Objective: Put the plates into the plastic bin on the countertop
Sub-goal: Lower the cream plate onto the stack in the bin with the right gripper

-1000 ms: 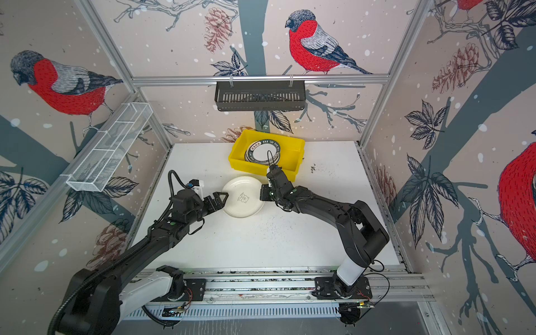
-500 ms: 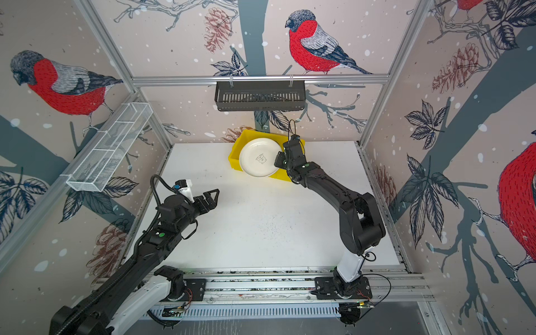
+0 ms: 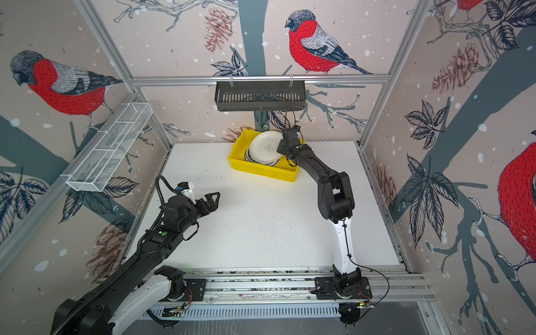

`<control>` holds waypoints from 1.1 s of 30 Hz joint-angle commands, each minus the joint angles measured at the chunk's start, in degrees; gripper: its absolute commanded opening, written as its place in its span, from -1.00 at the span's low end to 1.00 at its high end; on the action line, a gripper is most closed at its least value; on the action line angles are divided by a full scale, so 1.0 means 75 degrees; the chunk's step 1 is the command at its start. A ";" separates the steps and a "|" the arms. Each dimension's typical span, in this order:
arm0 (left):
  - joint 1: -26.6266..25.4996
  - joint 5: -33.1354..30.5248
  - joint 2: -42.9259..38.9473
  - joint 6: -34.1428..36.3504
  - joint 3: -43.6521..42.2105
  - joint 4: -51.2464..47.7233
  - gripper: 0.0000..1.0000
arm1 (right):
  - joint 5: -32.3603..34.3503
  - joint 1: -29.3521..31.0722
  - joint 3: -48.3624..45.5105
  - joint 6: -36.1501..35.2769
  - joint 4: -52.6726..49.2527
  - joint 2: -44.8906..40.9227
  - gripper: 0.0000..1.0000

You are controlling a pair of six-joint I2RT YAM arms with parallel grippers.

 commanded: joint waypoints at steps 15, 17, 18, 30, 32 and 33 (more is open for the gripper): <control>0.0101 -0.0706 0.0222 0.0389 0.0242 -0.0099 0.95 | -0.0299 0.0056 0.1745 -0.0037 -0.0230 0.1437 0.42; 0.0144 -0.0620 0.0336 0.0403 0.0238 -0.0053 0.95 | -0.0324 0.0067 0.1751 -0.0098 -0.0235 0.1441 0.58; 0.0163 -0.0602 0.0386 0.0426 0.0259 -0.0034 0.95 | -0.0313 0.0067 0.1745 -0.0110 -0.0252 0.1428 0.64; 0.0363 -0.0755 0.0551 0.0678 0.0178 0.0209 0.95 | -0.0115 0.0261 0.1529 -0.0406 -0.0349 0.0931 0.81; 0.0400 -0.0930 0.0592 0.0804 0.0269 0.0260 0.94 | 0.0276 0.0346 0.1158 -0.0585 -0.0348 0.0426 0.80; 0.0401 -0.1127 0.0585 0.0900 0.0353 0.0241 0.95 | 0.0528 0.0383 0.0893 -0.0611 -0.0357 0.0123 0.79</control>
